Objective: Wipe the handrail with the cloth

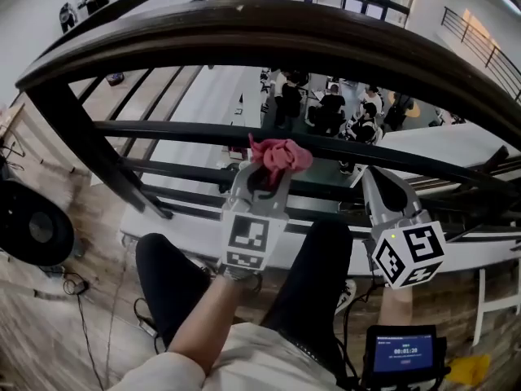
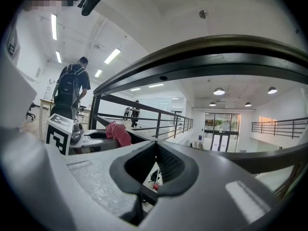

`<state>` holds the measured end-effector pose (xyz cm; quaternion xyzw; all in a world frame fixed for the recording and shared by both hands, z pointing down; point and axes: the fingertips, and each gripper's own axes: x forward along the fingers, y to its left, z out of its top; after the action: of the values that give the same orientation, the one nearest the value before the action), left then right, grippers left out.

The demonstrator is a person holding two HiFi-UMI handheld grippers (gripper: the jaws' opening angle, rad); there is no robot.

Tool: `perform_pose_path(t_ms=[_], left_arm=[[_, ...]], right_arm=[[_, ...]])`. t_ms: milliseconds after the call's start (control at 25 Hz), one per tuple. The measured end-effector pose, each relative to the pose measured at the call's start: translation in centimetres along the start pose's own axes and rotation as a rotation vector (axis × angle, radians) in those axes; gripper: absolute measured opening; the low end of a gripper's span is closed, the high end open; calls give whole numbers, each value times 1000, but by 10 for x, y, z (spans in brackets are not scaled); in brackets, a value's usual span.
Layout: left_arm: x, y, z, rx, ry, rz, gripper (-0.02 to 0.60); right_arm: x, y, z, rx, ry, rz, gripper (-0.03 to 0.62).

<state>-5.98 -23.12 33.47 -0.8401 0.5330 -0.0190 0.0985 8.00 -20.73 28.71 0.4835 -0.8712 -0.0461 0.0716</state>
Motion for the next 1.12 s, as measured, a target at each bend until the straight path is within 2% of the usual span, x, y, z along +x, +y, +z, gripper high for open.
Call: perform_pose_path(t_ms=[320, 640, 880, 1120], left_arm=[[-20, 48, -8, -10, 12, 26, 71], [-46, 115, -3, 5, -3, 106, 71], [-65, 149, -12, 8, 17, 124, 71], [-87, 188, -10, -12, 4, 182, 71]], right_arm=[[21, 35, 6, -8, -3, 22, 3], [40, 64, 14, -29, -2, 36, 3], [55, 83, 18, -33, 1, 36, 3], [69, 111, 11, -53, 36, 75, 3]])
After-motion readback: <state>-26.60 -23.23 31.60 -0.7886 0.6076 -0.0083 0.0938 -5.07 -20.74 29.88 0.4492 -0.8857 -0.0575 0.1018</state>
